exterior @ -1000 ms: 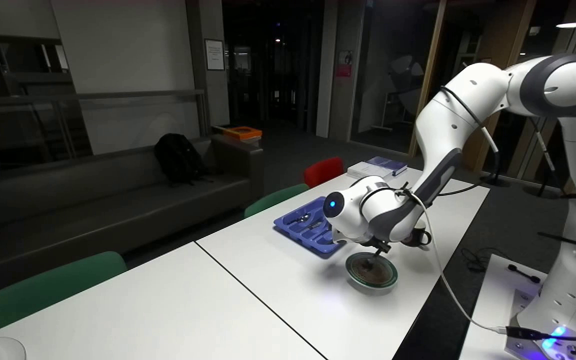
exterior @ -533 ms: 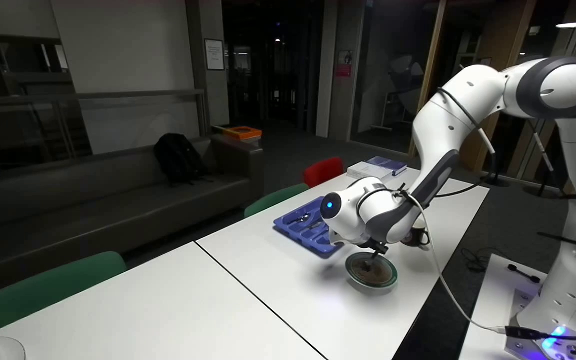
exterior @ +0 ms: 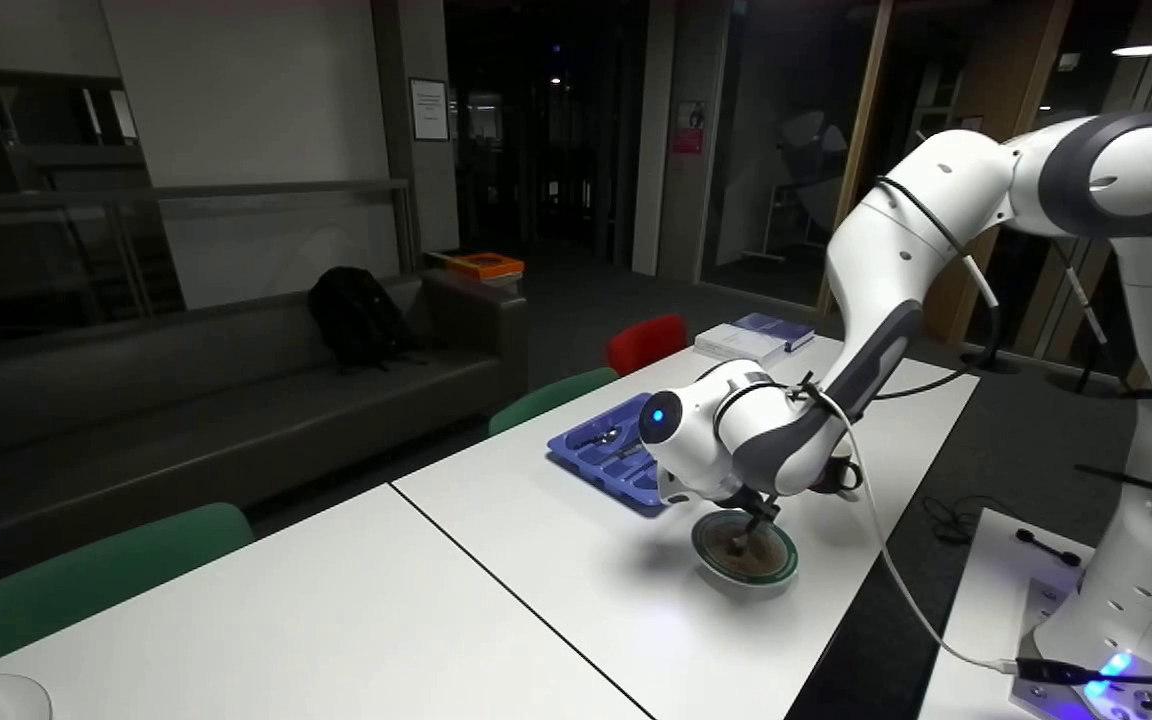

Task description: Pick up a silver spoon from the blue tray, stir the contents in the bowl using the spoon, place the spoon back on the tray

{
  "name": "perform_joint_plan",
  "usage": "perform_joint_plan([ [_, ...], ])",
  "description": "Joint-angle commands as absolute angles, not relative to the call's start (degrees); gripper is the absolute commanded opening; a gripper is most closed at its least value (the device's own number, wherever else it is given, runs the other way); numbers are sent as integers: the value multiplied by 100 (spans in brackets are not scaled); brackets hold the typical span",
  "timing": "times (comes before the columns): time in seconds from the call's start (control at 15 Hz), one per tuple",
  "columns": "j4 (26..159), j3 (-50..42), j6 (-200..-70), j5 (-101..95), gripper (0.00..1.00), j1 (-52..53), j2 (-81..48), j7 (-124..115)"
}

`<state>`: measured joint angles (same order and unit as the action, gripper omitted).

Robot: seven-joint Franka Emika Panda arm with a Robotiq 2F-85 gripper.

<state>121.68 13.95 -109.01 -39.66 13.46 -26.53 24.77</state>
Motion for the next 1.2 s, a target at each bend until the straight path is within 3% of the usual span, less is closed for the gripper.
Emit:
perform_joint_plan([
  [0.0,12368,1470,-10775,-3755,3,1354,-2448,2501],
  [1.13,12976,1377,-10848,-3507,3,1262,-1908,2250],
])
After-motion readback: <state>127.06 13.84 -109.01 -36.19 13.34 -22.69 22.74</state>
